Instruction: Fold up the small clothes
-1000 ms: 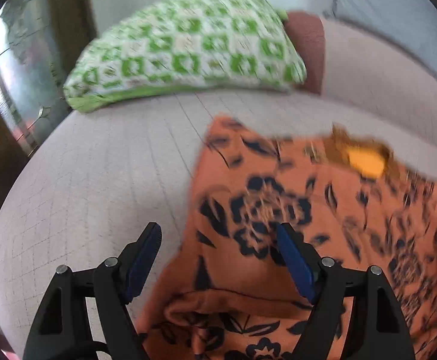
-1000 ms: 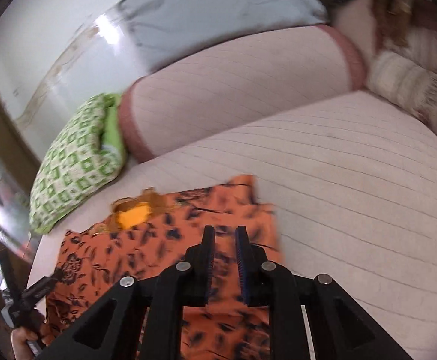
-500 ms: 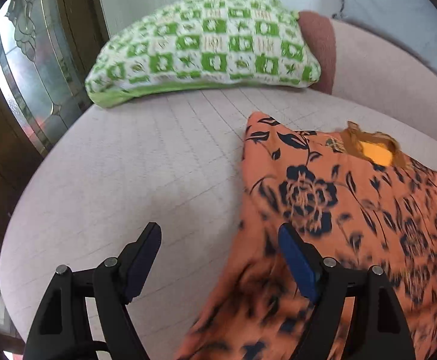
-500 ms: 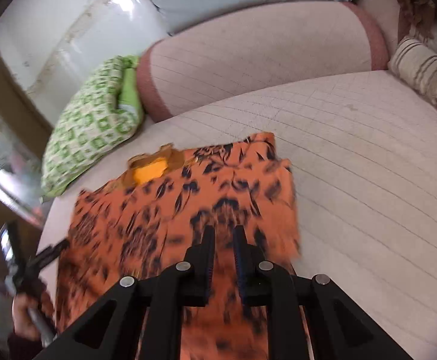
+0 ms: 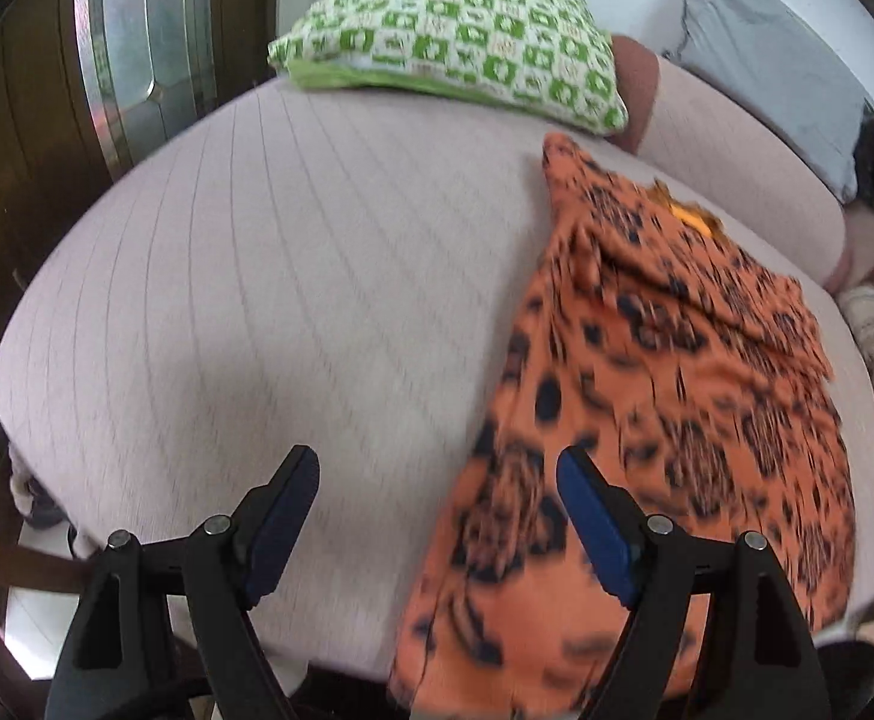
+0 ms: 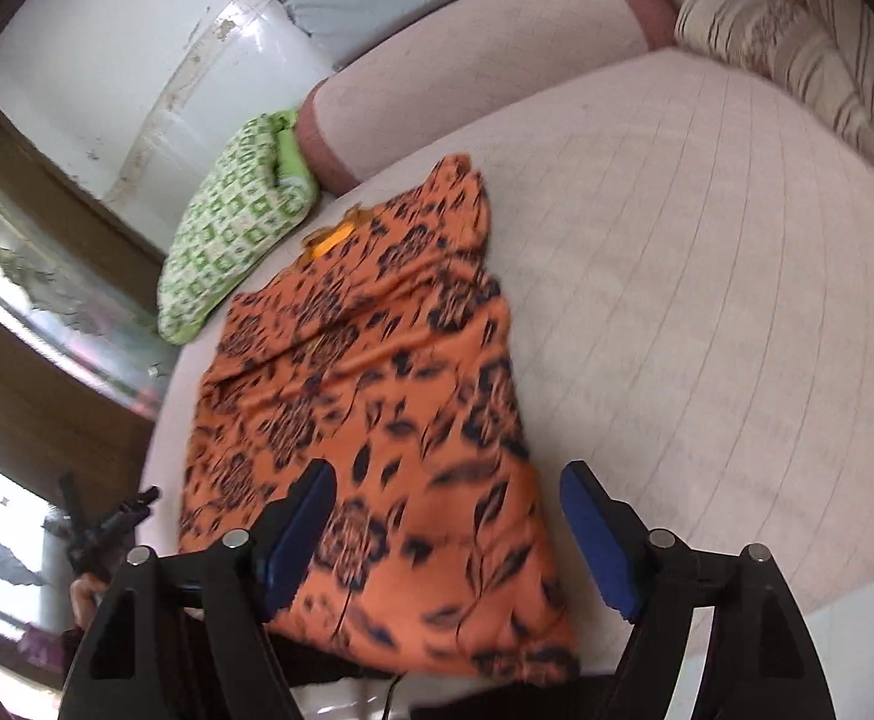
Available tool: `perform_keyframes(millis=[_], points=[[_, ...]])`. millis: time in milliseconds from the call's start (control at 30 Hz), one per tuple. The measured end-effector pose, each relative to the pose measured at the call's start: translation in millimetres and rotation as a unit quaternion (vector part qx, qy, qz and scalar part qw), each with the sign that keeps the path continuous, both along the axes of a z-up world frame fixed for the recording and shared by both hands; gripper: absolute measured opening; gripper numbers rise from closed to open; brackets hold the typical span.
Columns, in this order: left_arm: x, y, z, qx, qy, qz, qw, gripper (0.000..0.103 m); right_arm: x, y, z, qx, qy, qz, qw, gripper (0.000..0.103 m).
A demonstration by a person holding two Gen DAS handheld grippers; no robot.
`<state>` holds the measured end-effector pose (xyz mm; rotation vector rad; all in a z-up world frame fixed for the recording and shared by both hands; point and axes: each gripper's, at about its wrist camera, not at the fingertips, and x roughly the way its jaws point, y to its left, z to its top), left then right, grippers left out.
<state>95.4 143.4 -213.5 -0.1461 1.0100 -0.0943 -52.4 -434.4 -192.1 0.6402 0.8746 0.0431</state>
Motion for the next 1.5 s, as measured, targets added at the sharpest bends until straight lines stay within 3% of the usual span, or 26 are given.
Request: perform_keyframes(millis=[67,133,167,200,267,367,400,433,500,667,700,767,800,867,967,1067,1133,1167,1200,1267,1333,1400,1433,1467,1500], points=[[-6.5,4.5,-2.3,-0.014,0.013,-0.002,0.9998,0.082,-8.3,1.6,-10.9,0.013,0.008,0.007,1.000,0.075],[-5.5,10.3,-3.9,-0.010,0.021,0.006,0.9997,0.082,-12.0,3.3,-22.9,0.022,0.019,0.015,0.999,0.064],[-3.7,12.1,-4.9,-0.009,0.026,0.007,0.9996,0.073,-12.4,3.5,-29.1,0.028,0.024,0.015,0.999,0.060],[-2.8,14.5,-6.2,-0.009,0.032,0.005,0.9994,0.049,-12.5,3.8,-35.9,0.033,0.032,0.014,0.999,0.053],[0.7,16.5,-11.8,-0.011,0.055,0.001,0.9984,0.025,-11.8,3.5,-47.2,0.038,0.043,0.011,0.998,0.046],[2.7,16.7,-14.5,-0.022,0.057,0.000,0.9981,0.025,-10.2,1.8,-63.3,0.039,0.062,0.001,0.997,0.040],[3.3,15.3,-14.9,-0.024,0.056,-0.002,0.9981,0.031,-9.4,0.3,-67.1,0.039,0.066,-0.003,0.997,0.040],[4.6,13.1,-14.9,-0.029,0.053,-0.003,0.9982,0.039,-9.0,-1.6,-70.3,0.040,0.069,-0.008,0.997,0.040],[8.4,9.3,-15.8,-0.037,0.046,-0.002,0.9983,0.076,-9.1,-4.0,-75.3,0.049,0.068,-0.012,0.996,0.040],[15.4,-8.5,-31.8,-0.003,0.055,-0.028,0.9981,0.076,-5.3,-5.3,-79.5,0.074,0.065,-0.016,0.995,0.041],[16.0,-12.6,-36.3,0.005,0.064,-0.035,0.9973,0.065,-4.9,-4.8,-79.8,0.079,0.065,-0.015,0.995,0.042],[14.2,-18.4,-39.2,0.042,0.066,-0.036,0.9963,0.052,-5.1,-2.9,-79.6,0.087,0.064,-0.009,0.994,0.042],[12.8,-20.2,-38.5,0.041,0.064,-0.042,0.9962,0.037,-4.7,-0.5,-79.6,0.093,0.064,0.000,0.994,0.042],[6.7,-26.7,-37.9,0.031,0.065,-0.067,0.9952,0.019,-3.9,5.0,-79.7,0.095,0.066,0.015,0.993,0.042],[-3.1,-32.8,-38.3,0.036,0.062,-0.091,0.9933,0.014,-1.4,13.0,-78.6,0.089,0.065,0.030,0.993,0.039],[-10.6,-29.6,-37.8,0.015,0.056,-0.105,0.9928,0.015,1.6,21.1,-78.2,0.086,0.066,0.049,0.993,0.038],[-13.4,-26.3,-38.1,0.006,0.052,-0.109,0.9927,0.035,2.5,22.8,-77.8,0.080,0.068,0.056,0.993,0.038],[-14.4,-24.0,-39.6,0.003,0.058,-0.107,0.9926,0.065,2.8,22.6,-77.5,0.081,0.068,0.059,0.993,0.038],[-19.3,-18.9,-40.7,0.002,0.061,-0.101,0.9930,0.076,2.8,21.5,-78.3,0.081,0.068,0.059,0.993,0.039],[-25.4,-11.9,-42.7,-0.004,0.068,-0.091,0.9936,0.076,2.9,19.9,-82.0,0.085,0.074,0.056,0.992,0.040],[-29.2,-10.7,-45.1,-0.005,0.067,-0.094,0.9933,0.068,2.8,20.9,-82.0,0.080,0.071,0.059,0.993,0.040],[-30.7,-14.0,-44.1,0.021,0.060,-0.104,0.9925,0.031,4.1,25.1,-80.3,0.066,0.071,0.065,0.993,0.037],[-30.4,-13.1,-42.0,0.009,0.060,-0.115,0.9916,0.020,5.3,29.3,-77.7,0.047,0.073,0.069,0.994,0.018],[-29.0,-11.6,-40.9,-0.014,0.066,-0.121,0.9903,0.006,8.5,37.7,-74.4,0.013,0.082,0.079,0.993,0.007],[-27.2,-9.7,-40.3,-0.033,0.073,-0.124,0.9891,0.006,10.8,42.9,-72.3,-0.007,0.087,0.083,0.993,0.008]])
